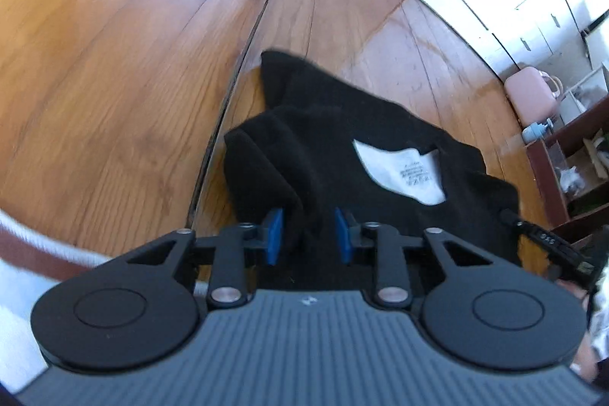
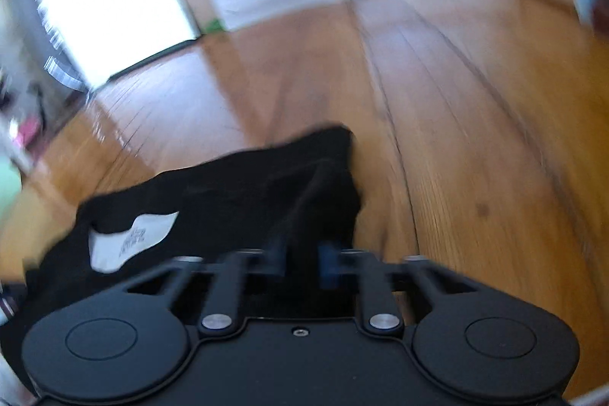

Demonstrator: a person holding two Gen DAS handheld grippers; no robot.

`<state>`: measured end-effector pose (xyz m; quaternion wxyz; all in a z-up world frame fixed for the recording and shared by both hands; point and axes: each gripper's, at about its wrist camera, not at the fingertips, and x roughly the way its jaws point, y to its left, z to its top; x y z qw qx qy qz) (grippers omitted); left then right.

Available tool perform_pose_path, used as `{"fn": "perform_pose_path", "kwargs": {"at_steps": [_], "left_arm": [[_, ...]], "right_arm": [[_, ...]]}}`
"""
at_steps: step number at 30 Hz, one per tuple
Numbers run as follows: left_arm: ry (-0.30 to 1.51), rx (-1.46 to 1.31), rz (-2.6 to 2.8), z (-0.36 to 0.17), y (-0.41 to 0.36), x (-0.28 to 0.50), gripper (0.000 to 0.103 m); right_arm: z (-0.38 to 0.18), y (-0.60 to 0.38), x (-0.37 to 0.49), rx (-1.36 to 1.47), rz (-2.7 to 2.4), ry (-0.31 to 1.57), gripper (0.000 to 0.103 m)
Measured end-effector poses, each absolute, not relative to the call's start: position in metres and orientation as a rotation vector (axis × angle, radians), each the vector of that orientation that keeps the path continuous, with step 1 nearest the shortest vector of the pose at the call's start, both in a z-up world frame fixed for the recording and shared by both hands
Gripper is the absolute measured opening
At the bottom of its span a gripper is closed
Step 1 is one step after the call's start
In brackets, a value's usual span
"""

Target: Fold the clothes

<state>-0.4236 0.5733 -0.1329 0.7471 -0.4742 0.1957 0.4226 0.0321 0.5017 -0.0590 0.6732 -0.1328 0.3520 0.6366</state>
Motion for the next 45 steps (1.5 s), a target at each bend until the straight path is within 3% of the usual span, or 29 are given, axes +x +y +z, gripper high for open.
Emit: {"fn": "perform_pose_path", "kwargs": {"at_steps": [4, 10, 14, 15, 18, 19, 20, 21, 22, 23, 25, 29, 32, 35, 37, 39, 41, 42, 44, 45], "left_arm": [[0.418, -0.998, 0.869, -0.129, 0.573, -0.407, 0.029], [0.568, -0.888, 0.942, -0.123, 0.566, -0.389, 0.048], [0.669, -0.747, 0.956, -0.122, 0.557, -0.372, 0.048], [0.714, -0.708, 0.959, -0.124, 0.554, -0.367, 0.049], [0.782, -0.650, 0.986, -0.133, 0.551, -0.358, 0.067], [0.766, -0.665, 0.992, -0.134, 0.552, -0.358, 0.067], [0.740, -0.688, 1.001, -0.135, 0.554, -0.360, 0.066], [0.719, -0.700, 1.013, -0.133, 0.554, -0.362, 0.055], [0.698, -0.710, 1.025, -0.131, 0.554, -0.365, 0.022], [0.691, -0.684, 1.039, -0.125, 0.552, -0.366, 0.009], [0.636, -0.606, 1.036, -0.108, 0.543, -0.366, 0.008], [0.606, -0.521, 1.012, -0.096, 0.539, -0.354, 0.008], [0.623, -0.407, 1.056, -0.097, 0.542, -0.342, 0.007], [0.492, -0.211, 1.100, -0.069, 0.537, -0.342, 0.007], [0.476, -0.232, 1.133, -0.061, 0.550, -0.345, 0.008], [0.487, -0.306, 1.140, -0.066, 0.571, -0.350, 0.014], [0.546, -0.428, 1.158, -0.096, 0.599, -0.358, 0.042], [0.585, -0.498, 1.187, -0.111, 0.612, -0.363, 0.064], [0.625, -0.677, 1.206, -0.139, 0.629, -0.380, 0.065], [0.579, -0.751, 1.189, -0.144, 0.630, -0.393, 0.065]], "right_arm": [[-0.043, 0.488, 0.014, -0.294, 1.522, 0.639, 0.014], [-0.059, 0.492, 0.034, -0.285, 1.448, 0.783, 0.021], [-0.065, 0.496, 0.031, -0.335, 1.442, 0.776, 0.021], [-0.066, 0.497, 0.027, -0.352, 1.446, 0.763, 0.026], [-0.070, 0.501, 0.024, -0.370, 1.442, 0.755, 0.047], [-0.070, 0.502, 0.024, -0.372, 1.441, 0.754, 0.047], [-0.071, 0.502, 0.023, -0.373, 1.440, 0.753, 0.047], [-0.072, 0.503, 0.023, -0.374, 1.439, 0.752, 0.047], [-0.071, 0.501, 0.021, -0.379, 1.445, 0.715, 0.028], [-0.069, 0.500, 0.018, -0.384, 1.452, 0.674, 0.019], [-0.061, 0.496, 0.007, -0.397, 1.472, 0.567, 0.014], [-0.039, 0.487, -0.019, -0.403, 1.525, 0.391, 0.013], [-0.028, 0.487, -0.028, -0.408, 1.522, 0.314, 0.012], [-0.014, 0.479, -0.027, -0.351, 1.474, 0.242, 0.011], [-0.005, 0.472, -0.022, -0.286, 1.422, 0.210, 0.011], [-0.020, 0.483, -0.006, -0.299, 1.359, 0.313, 0.014], [-0.043, 0.497, 0.011, -0.339, 1.286, 0.454, 0.017], [-0.058, 0.505, 0.021, -0.385, 1.255, 0.548, 0.021], [-0.066, 0.506, 0.032, -0.389, 1.231, 0.632, 0.021], [-0.070, 0.506, 0.037, -0.388, 1.220, 0.671, 0.029]]}}
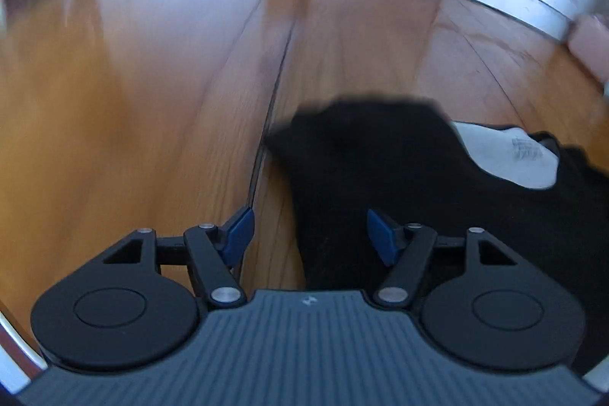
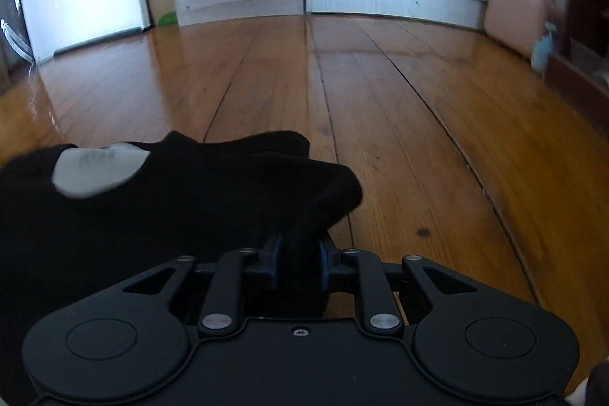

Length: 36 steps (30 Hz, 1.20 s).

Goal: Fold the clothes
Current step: 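Release the folded garment and withdraw both open grippers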

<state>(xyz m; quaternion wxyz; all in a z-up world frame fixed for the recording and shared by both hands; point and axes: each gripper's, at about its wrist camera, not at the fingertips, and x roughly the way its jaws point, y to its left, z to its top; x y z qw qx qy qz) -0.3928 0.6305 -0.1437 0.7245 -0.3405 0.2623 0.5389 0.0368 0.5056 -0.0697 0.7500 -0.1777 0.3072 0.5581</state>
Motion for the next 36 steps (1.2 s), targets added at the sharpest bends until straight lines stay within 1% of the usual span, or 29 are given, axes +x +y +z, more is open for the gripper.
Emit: {"fn": "perform_pose_path", "kwargs": {"at_steps": [1, 3, 6, 8, 9, 10, 13, 14, 15, 16, 18, 20, 21, 22, 23, 24, 25, 28, 29, 30, 33, 36], "left_arm": [[0.532, -0.812, 1.174, -0.144, 0.631, -0.403, 0.065], [0.459, -0.912, 1.151, -0.144, 0.631, -0.421, 0.065], [0.454, -0.946, 1.105, -0.140, 0.629, -0.425, 0.065], [0.473, -0.951, 1.039, -0.140, 0.625, -0.417, 0.065], [0.499, -0.933, 1.018, -0.140, 0.622, -0.408, 0.065], [0.525, -0.914, 0.999, -0.141, 0.619, -0.400, 0.065], [0.632, -0.791, 1.056, -0.139, 0.610, -0.381, 0.067], [0.667, -0.750, 1.074, -0.138, 0.607, -0.374, 0.067], [0.701, -0.708, 1.092, -0.137, 0.605, -0.368, 0.067], [0.735, -0.666, 1.109, -0.137, 0.602, -0.362, 0.067], [0.749, -0.648, 1.135, -0.131, 0.600, -0.363, 0.068], [0.725, -0.623, 1.139, -0.125, 0.598, -0.365, 0.067], [0.692, -0.647, 1.116, -0.125, 0.599, -0.369, 0.067], [0.659, -0.670, 1.093, -0.124, 0.601, -0.372, 0.067], [0.626, -0.693, 1.069, -0.123, 0.602, -0.376, 0.067], [0.592, -0.716, 1.046, -0.122, 0.604, -0.379, 0.067], [0.559, -0.738, 1.022, -0.121, 0.605, -0.383, 0.067], [0.500, -0.801, 0.962, -0.125, 0.612, -0.389, 0.068], [0.505, -0.802, 0.963, -0.128, 0.612, -0.387, 0.067], [0.511, -0.802, 0.964, -0.130, 0.613, -0.386, 0.067], [0.543, -0.762, 0.975, -0.133, 0.614, -0.380, 0.067], [0.549, -0.744, 0.976, -0.135, 0.616, -0.374, 0.067]], "right_arm": [[-0.066, 0.504, 0.040, -0.360, 1.222, 0.691, 0.032], [-0.062, 0.503, 0.049, -0.267, 1.241, 0.762, 0.046], [-0.064, 0.508, 0.060, -0.157, 1.269, 0.857, 0.055], [-0.070, 0.514, 0.065, -0.144, 1.252, 0.885, 0.055], [-0.071, 0.517, 0.067, -0.144, 1.247, 0.867, 0.046], [-0.067, 0.516, 0.065, -0.139, 1.264, 0.816, 0.009], [-0.045, 0.513, 0.058, -0.121, 1.296, 0.660, 0.008], [-0.041, 0.514, 0.058, -0.155, 1.273, 0.633, 0.008], [-0.042, 0.517, 0.056, -0.225, 1.211, 0.606, 0.020], [-0.046, 0.520, 0.054, -0.300, 1.133, 0.582, 0.030], [-0.055, 0.524, 0.058, -0.404, 1.046, 0.578, 0.031], [-0.048, 0.520, 0.064, -0.363, 1.071, 0.596, 0.031], [-0.041, 0.518, 0.067, -0.325, 1.113, 0.599, 0.033], [-0.033, 0.516, 0.069, -0.284, 1.158, 0.602, 0.043], [-0.027, 0.521, 0.071, -0.276, 1.205, 0.605, 0.048], [-0.022, 0.528, 0.073, -0.271, 1.253, 0.609, 0.058], [-0.022, 0.539, 0.073, -0.290, 1.300, 0.611, 0.062], [-0.029, 0.570, 0.071, -0.419, 1.407, 0.641, 0.061], [-0.033, 0.582, 0.068, -0.459, 1.464, 0.658, 0.057], [-0.036, 0.592, 0.063, -0.499, 1.523, 0.666, 0.048], [-0.046, 0.619, 0.042, -0.618, 1.575, 0.648, 0.048], [-0.055, 0.643, 0.033, -0.620, 1.619, 0.723, 0.055]]}}
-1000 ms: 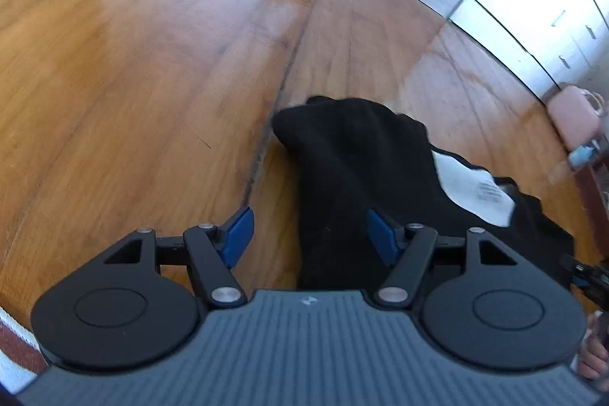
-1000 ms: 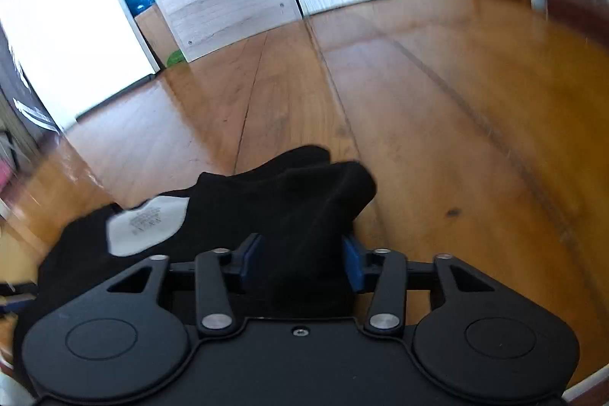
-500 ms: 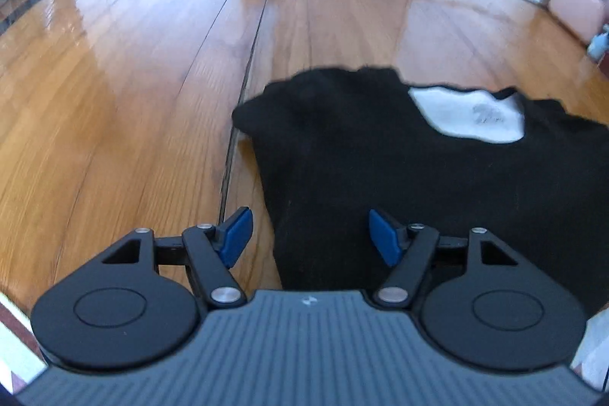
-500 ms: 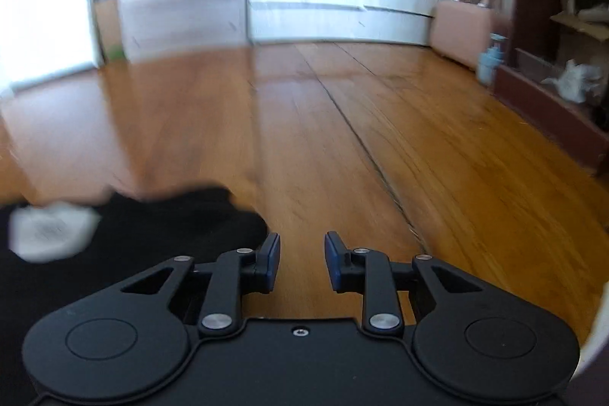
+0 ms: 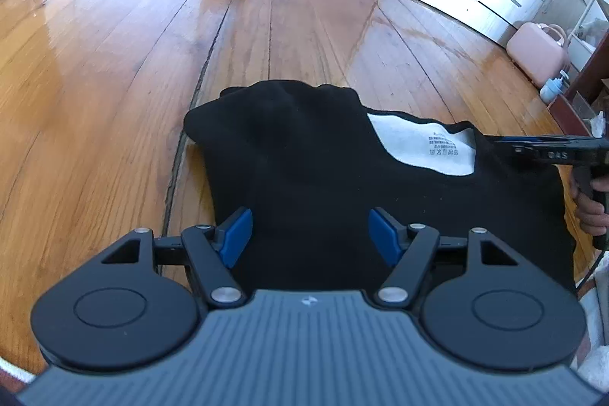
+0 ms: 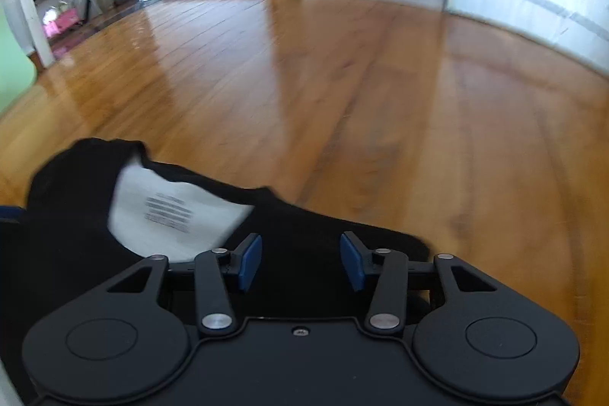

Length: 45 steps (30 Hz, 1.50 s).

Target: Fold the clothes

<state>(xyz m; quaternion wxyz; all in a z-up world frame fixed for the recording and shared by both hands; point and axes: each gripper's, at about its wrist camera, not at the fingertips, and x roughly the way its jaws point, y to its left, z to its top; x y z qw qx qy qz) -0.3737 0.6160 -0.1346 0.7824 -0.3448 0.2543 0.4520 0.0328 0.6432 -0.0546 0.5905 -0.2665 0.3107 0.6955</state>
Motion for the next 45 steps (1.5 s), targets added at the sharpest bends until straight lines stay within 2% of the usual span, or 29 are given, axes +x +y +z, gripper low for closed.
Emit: {"fn": "perform_pose_path", "kwargs": {"at_steps": [2, 3, 4, 5, 6, 7, 14, 15, 18, 20, 22, 24, 30, 32, 34, 39, 41, 42, 43, 44, 45], "left_arm": [[0.551, -0.735, 0.975, -0.136, 0.617, -0.371, 0.067], [0.555, -0.729, 0.975, -0.137, 0.618, -0.369, 0.067], [0.558, -0.723, 0.975, -0.138, 0.618, -0.368, 0.067], [0.561, -0.718, 0.974, -0.139, 0.619, -0.367, 0.067], [0.559, -0.713, 0.975, -0.138, 0.618, -0.367, 0.067], [0.557, -0.709, 0.975, -0.137, 0.617, -0.367, 0.067], [0.549, -0.680, 0.982, -0.135, 0.615, -0.362, 0.067], [0.566, -0.671, 0.999, -0.138, 0.616, -0.360, 0.068], [0.618, -0.664, 1.041, -0.144, 0.616, -0.355, 0.071], [0.631, -0.678, 1.054, -0.142, 0.616, -0.355, 0.071], [0.666, -0.682, 1.082, -0.136, 0.618, -0.356, 0.075], [0.693, -0.687, 1.118, -0.132, 0.617, -0.359, 0.079], [0.656, -0.748, 1.131, -0.118, 0.603, -0.374, 0.077], [0.626, -0.763, 1.098, -0.110, 0.591, -0.381, 0.078], [0.585, -0.821, 1.021, -0.106, 0.583, -0.388, 0.079], [0.513, -0.962, 0.880, -0.122, 0.577, -0.390, 0.080], [0.527, -0.955, 0.888, -0.133, 0.576, -0.386, 0.071], [0.542, -0.948, 0.899, -0.137, 0.577, -0.385, 0.047], [0.561, -0.957, 0.910, -0.140, 0.578, -0.386, 0.022], [0.580, -0.966, 0.921, -0.142, 0.578, -0.387, 0.020], [0.560, -1.005, 0.921, -0.141, 0.577, -0.393, 0.020]], "right_arm": [[-0.061, 0.646, 0.022, -0.593, 1.634, 0.765, 0.062], [-0.067, 0.648, 0.016, -0.602, 1.620, 0.752, 0.062], [-0.072, 0.650, 0.010, -0.612, 1.604, 0.737, 0.062], [-0.076, 0.651, 0.004, -0.630, 1.590, 0.708, 0.056], [-0.078, 0.648, -0.004, -0.649, 1.594, 0.654, 0.016], [-0.077, 0.647, -0.009, -0.672, 1.617, 0.624, 0.007], [-0.035, 0.612, -0.004, -0.489, 1.500, 0.440, 0.005], [-0.038, 0.616, -0.001, -0.470, 1.447, 0.454, 0.007], [-0.053, 0.630, 0.008, -0.475, 1.309, 0.577, 0.037], [-0.058, 0.626, 0.013, -0.472, 1.237, 0.661, 0.041], [-0.049, 0.605, 0.017, -0.438, 1.213, 0.694, 0.055], [-0.043, 0.582, 0.016, -0.430, 1.227, 0.771, 0.056], [-0.037, 0.513, 0.012, -0.404, 1.261, 1.027, 0.057], [-0.035, 0.490, 0.012, -0.401, 1.246, 1.070, 0.058], [-0.033, 0.466, 0.016, -0.385, 1.215, 1.102, 0.068], [-0.043, 0.423, 0.033, -0.317, 1.210, 1.196, 0.069], [-0.050, 0.423, 0.032, -0.326, 1.250, 1.185, 0.069], [-0.055, 0.432, 0.027, -0.364, 1.303, 1.160, 0.069], [-0.061, 0.443, 0.022, -0.404, 1.358, 1.133, 0.059], [-0.070, 0.454, 0.016, -0.489, 1.399, 1.129, 0.042], [-0.074, 0.460, 0.012, -0.574, 1.366, 1.097, 0.007]]}}
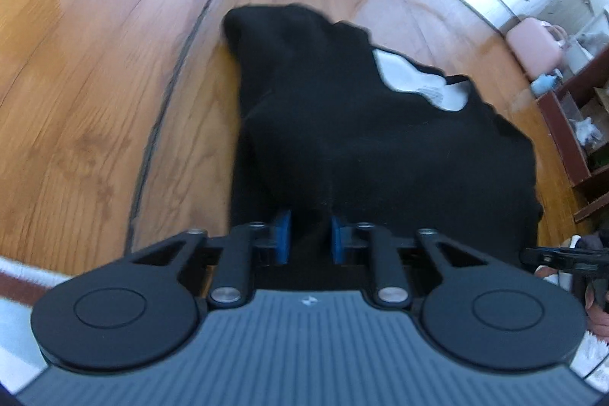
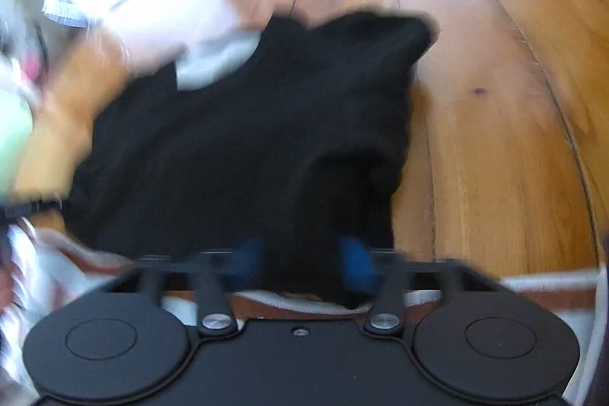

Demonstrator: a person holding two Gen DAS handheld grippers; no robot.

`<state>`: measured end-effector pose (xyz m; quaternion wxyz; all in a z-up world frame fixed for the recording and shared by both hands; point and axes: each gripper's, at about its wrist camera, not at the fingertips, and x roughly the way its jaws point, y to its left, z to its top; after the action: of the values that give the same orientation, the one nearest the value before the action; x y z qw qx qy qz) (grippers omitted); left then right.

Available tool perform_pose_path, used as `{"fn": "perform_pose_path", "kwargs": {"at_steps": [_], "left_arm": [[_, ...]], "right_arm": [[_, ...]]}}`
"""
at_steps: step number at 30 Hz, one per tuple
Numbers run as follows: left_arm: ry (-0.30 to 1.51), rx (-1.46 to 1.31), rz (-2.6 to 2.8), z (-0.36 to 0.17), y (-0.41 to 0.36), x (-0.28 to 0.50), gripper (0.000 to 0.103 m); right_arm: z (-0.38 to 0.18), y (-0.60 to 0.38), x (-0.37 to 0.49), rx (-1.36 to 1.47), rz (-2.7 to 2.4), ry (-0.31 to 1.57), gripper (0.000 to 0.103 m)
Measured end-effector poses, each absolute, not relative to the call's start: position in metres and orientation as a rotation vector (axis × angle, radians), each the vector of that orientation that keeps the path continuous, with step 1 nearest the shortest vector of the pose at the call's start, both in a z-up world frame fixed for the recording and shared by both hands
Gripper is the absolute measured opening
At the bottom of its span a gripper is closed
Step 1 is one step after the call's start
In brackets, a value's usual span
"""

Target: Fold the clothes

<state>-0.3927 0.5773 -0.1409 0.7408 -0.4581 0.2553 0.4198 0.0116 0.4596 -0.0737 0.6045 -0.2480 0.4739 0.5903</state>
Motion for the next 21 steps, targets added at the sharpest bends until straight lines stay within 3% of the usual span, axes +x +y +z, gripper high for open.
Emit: {"fn": "perform_pose_path", "kwargs": {"at_steps": [4, 10, 14, 15, 17, 18, 19, 21], "left_arm": [[0.542, -1.064, 0.942, -0.133, 0.572, -0.405, 0.016], [0.672, -1.012, 1.055, -0.138, 0.565, -0.401, 0.013], [0.594, -1.102, 0.998, -0.136, 0.557, -0.405, 0.015], [0.546, -1.119, 0.964, -0.133, 0.553, -0.406, 0.022], [0.490, -1.116, 0.913, -0.125, 0.545, -0.402, 0.047], [0.494, -1.102, 0.906, -0.122, 0.542, -0.397, 0.064], [0.509, -1.090, 0.900, -0.121, 0.539, -0.391, 0.071], [0.543, -1.082, 0.900, -0.122, 0.535, -0.382, 0.071]], "right_arm": [[-0.041, 0.434, -0.007, -0.592, 1.453, 0.788, 0.005], [-0.059, 0.426, 0.009, -0.674, 1.309, 0.851, 0.004], [-0.063, 0.428, 0.020, -0.647, 1.240, 0.912, 0.011], [-0.060, 0.428, 0.022, -0.626, 1.234, 0.912, 0.018], [-0.061, 0.430, 0.027, -0.623, 1.185, 0.950, 0.027], [-0.063, 0.429, 0.031, -0.621, 1.150, 0.983, 0.032], [-0.064, 0.428, 0.035, -0.619, 1.116, 1.015, 0.043], [-0.063, 0.425, 0.045, -0.507, 1.091, 1.149, 0.046]]}}
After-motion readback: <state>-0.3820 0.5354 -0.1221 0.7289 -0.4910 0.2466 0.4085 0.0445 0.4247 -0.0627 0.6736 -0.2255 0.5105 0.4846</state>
